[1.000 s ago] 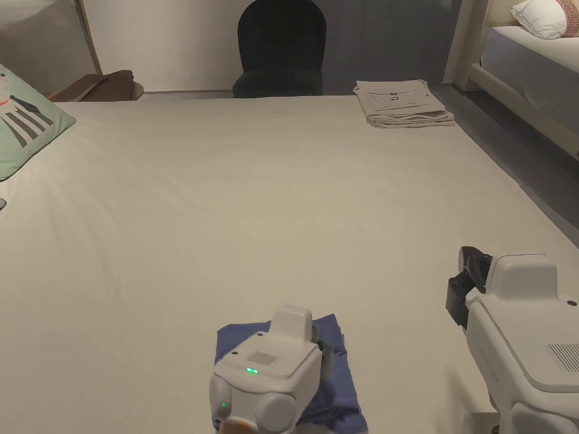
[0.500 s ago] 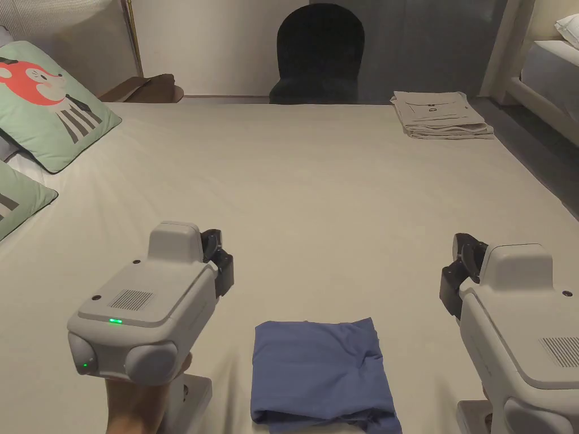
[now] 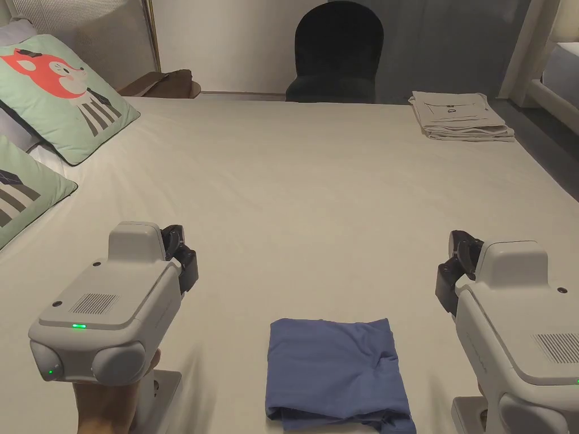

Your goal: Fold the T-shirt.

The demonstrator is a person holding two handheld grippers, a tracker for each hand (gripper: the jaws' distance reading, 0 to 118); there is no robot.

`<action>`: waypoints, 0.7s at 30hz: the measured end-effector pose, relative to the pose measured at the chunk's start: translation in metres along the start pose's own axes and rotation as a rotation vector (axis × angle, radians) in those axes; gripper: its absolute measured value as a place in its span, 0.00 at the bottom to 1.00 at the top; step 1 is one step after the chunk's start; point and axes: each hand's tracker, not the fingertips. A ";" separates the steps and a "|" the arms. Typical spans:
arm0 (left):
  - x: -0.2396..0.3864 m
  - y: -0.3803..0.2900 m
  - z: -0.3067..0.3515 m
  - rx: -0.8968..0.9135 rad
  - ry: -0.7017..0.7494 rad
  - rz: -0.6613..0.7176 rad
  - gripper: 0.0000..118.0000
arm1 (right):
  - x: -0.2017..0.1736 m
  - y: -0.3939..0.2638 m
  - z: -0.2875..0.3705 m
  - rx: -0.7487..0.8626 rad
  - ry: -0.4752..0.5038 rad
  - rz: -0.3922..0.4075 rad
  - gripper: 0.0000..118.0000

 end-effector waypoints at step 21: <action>0.016 -0.012 -0.004 -0.043 -0.049 0.016 0.00 | -0.059 -0.150 -0.067 -0.499 0.095 -0.018 0.00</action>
